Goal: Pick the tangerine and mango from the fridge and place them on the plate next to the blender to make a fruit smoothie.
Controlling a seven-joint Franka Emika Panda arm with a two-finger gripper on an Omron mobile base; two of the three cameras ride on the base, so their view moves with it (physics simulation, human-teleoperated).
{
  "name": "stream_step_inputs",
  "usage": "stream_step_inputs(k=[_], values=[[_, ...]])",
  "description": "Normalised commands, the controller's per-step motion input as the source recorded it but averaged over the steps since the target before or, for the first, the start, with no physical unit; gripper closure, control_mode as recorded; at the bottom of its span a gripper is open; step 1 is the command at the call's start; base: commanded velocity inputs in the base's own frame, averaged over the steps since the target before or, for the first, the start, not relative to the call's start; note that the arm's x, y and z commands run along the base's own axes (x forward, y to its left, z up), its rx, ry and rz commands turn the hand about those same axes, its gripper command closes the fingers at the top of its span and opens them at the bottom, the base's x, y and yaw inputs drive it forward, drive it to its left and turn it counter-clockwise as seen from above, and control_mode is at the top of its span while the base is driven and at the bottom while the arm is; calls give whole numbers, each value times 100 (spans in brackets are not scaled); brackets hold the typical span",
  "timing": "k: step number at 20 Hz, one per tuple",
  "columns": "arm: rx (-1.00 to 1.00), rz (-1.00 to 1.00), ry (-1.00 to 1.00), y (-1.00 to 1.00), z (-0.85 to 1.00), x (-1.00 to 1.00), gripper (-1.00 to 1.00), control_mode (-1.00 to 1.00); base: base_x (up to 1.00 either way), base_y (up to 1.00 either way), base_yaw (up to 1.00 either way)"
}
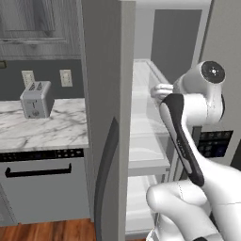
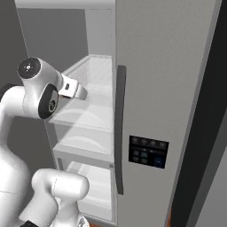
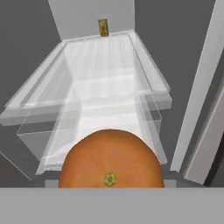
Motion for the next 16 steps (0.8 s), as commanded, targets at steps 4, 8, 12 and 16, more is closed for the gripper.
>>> stream_step_inputs(k=[4, 8, 12, 16], values=[[-11, 0, 30, 0, -68, -100, 100, -100, 0, 0, 0], [-2, 0, 23, -12, -43, -100, 100, -100, 0, 0, 0], [0, 0, 10, -26, -11, -92, 100, -100, 0, 0, 0], [0, -6, 1, -19, 0, -22, 100, -100, 0, 0, 0]])
